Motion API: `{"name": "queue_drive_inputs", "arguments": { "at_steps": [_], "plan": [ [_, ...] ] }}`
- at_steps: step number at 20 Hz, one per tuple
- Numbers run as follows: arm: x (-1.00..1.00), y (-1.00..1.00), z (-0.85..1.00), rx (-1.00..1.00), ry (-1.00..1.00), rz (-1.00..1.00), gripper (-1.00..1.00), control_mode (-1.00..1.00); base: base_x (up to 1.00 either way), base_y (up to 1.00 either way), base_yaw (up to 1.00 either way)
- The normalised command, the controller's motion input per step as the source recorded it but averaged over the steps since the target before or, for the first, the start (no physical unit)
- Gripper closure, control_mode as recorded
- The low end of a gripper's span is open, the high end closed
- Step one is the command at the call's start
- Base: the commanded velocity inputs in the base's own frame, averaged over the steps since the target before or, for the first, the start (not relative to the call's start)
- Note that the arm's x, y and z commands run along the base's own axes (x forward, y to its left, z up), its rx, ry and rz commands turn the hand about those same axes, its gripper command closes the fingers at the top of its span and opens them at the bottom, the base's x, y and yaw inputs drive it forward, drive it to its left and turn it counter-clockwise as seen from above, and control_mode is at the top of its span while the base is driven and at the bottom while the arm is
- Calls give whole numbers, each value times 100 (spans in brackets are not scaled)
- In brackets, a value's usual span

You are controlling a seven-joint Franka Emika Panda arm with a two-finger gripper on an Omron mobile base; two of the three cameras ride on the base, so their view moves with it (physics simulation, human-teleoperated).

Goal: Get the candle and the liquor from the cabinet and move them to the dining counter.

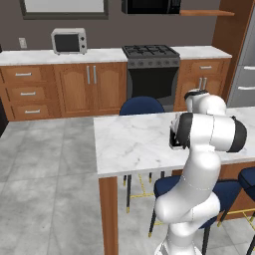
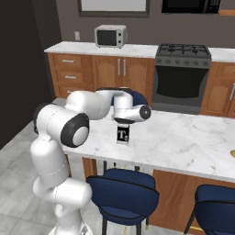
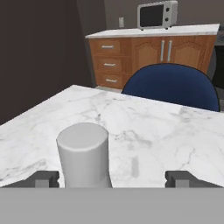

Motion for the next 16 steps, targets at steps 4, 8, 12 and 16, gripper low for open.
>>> {"name": "queue_drive_inputs", "arguments": {
  "at_steps": [4,8,12,16],
  "plan": [
    [-3,0,4,0,0,0,-100,-100,0,0,0],
    [-15,0,21,0,0,0,-100,-100,0,0,0],
    [-23,0,25,-3,0,0,-100,-100,0,0,0],
    [-29,0,36,-2,1,0,-100,-100,0,0,0]
  ]
}}
